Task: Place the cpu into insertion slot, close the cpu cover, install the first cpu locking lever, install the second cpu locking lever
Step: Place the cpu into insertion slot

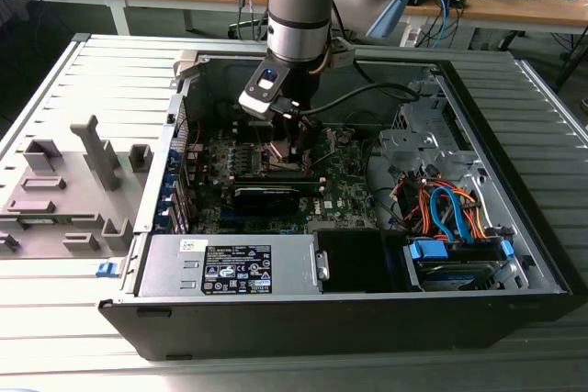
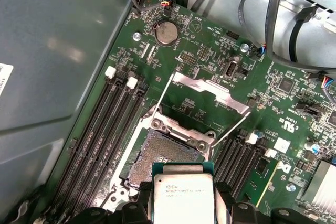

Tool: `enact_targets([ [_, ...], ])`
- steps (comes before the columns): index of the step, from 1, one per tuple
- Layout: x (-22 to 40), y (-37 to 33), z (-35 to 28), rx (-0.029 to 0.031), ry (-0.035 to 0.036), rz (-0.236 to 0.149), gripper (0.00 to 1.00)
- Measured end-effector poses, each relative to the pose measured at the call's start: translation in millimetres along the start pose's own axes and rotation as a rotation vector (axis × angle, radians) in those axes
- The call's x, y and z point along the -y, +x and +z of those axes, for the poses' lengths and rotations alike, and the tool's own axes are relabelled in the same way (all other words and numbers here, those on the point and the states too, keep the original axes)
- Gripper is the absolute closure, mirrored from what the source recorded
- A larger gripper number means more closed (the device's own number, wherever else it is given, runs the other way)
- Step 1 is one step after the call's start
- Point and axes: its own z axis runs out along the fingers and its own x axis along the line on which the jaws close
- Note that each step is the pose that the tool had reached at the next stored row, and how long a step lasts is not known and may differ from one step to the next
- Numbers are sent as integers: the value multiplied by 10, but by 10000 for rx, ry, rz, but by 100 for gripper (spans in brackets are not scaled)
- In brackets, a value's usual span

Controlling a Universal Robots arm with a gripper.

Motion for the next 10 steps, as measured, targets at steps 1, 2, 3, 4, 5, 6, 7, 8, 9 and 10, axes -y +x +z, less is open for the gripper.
enact_targets([
  [1,0,0,0,0,1,15,45],
  [2,0,0,0,-2,3,50,45],
  [3,0,0,0,-4,4,75,45],
  [4,0,0,0,-5,5,97,45],
  [5,0,0,0,-6,5,115,45],
  [6,0,0,0,-6,6,141,45],
  [7,0,0,0,-8,8,160,45],
  [8,0,0,0,-9,9,180,45],
  [9,0,0,0,-10,9,196,45],
  [10,0,0,0,-11,11,216,45],
])
